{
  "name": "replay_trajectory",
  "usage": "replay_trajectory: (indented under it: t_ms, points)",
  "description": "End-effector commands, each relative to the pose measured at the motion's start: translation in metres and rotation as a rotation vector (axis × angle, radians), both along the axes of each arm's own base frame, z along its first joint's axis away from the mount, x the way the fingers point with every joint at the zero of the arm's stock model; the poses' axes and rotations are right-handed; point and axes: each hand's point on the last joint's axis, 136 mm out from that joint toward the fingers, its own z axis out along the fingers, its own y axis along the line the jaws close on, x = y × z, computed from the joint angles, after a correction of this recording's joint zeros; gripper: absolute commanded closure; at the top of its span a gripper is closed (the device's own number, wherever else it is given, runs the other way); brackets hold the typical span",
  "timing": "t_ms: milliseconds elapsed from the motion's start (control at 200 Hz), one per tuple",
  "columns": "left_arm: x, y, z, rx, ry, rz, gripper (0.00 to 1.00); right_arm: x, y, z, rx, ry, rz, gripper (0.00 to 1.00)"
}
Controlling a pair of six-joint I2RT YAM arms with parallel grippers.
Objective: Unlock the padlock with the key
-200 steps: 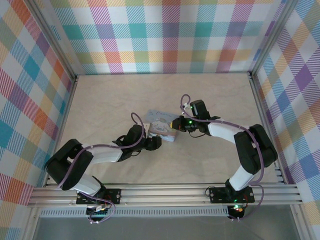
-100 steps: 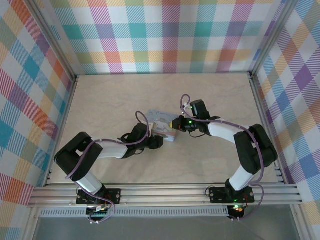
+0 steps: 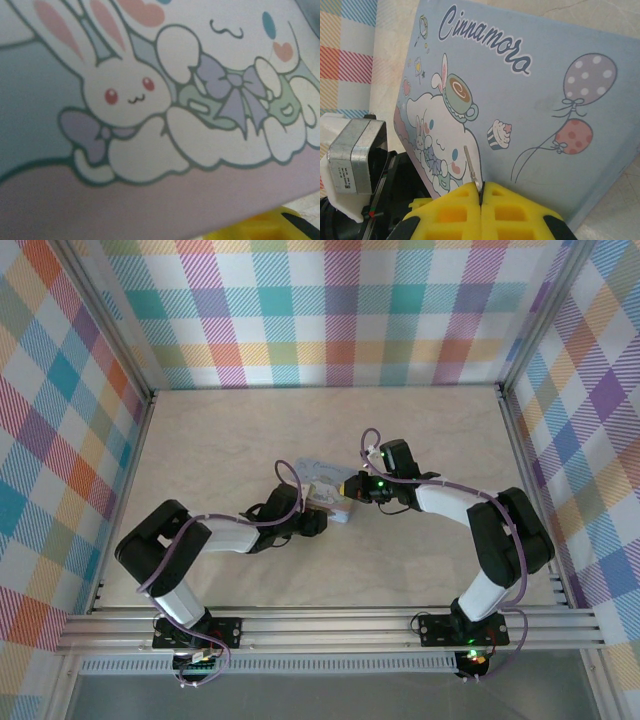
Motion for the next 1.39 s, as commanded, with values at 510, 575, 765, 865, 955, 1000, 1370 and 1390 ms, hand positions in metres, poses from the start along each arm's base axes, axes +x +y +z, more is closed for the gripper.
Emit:
replay_trajectory:
  t_ms: [510, 575, 765, 865, 955, 1000, 1370, 1390]
  points:
    - [0.018, -0.003, 0.004, 0.003, -0.008, 0.099, 0.62, -0.02, -0.012, -0.049, -0.108, 0.132, -0.007, 1.0]
    - [0.018, -0.002, 0.003, 0.006, -0.005, 0.105, 0.64, -0.02, -0.012, -0.049, -0.108, 0.132, -0.005, 1.0]
    - [0.019, 0.0, 0.003, 0.009, -0.002, 0.124, 0.68, -0.021, -0.01, -0.048, -0.108, 0.133, -0.002, 1.0]
    - [0.019, -0.001, 0.004, 0.004, -0.001, 0.124, 0.71, -0.021, -0.01, -0.047, -0.107, 0.129, 0.0, 1.0]
    - [0.018, -0.003, 0.006, -0.008, 0.0, 0.121, 0.73, -0.02, -0.008, -0.042, -0.098, 0.113, 0.004, 1.0]
    - [0.017, -0.003, 0.007, -0.015, 0.005, 0.12, 0.73, -0.018, -0.008, -0.036, -0.093, 0.095, 0.003, 1.0]
    - [0.003, -0.012, 0.014, -0.111, 0.121, 0.15, 0.75, -0.001, -0.007, 0.038, -0.052, -0.154, 0.008, 1.0]
    - [0.002, -0.012, 0.015, -0.113, 0.127, 0.153, 0.75, -0.002, -0.01, 0.04, -0.06, -0.166, 0.005, 1.0]
